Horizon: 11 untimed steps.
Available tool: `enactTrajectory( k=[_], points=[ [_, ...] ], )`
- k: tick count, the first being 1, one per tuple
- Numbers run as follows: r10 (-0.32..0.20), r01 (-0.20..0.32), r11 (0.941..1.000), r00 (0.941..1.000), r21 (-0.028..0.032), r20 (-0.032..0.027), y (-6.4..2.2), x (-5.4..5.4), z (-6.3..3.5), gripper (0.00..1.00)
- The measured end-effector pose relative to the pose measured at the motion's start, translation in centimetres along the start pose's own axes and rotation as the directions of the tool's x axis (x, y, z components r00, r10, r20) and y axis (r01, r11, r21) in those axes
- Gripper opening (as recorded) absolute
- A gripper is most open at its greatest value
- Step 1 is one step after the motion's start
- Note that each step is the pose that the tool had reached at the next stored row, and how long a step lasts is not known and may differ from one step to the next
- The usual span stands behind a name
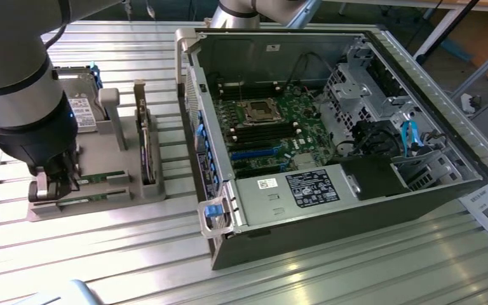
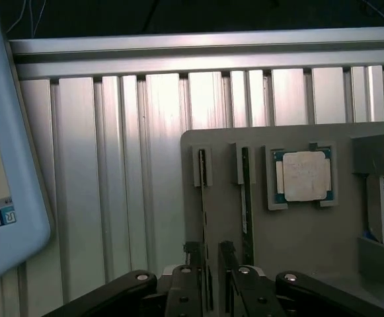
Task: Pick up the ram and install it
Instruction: 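Pick up the ram and move it above insertion slot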
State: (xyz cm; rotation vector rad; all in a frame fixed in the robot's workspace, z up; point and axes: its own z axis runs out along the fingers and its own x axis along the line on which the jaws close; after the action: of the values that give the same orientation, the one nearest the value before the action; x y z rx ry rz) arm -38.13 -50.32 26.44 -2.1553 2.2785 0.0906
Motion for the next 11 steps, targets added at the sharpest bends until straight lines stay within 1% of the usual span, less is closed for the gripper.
enactTrajectory(
  k=[8,11],
  points=[
    [0.0,0.0,1.0,1.0,0.0003,-0.0001,-0.03,0.2,0.73,0.25],
    [0.0,0.0,1.0,1.0,0.0011,0.0,-0.05,0.2,1.19,0.25]
  ],
)
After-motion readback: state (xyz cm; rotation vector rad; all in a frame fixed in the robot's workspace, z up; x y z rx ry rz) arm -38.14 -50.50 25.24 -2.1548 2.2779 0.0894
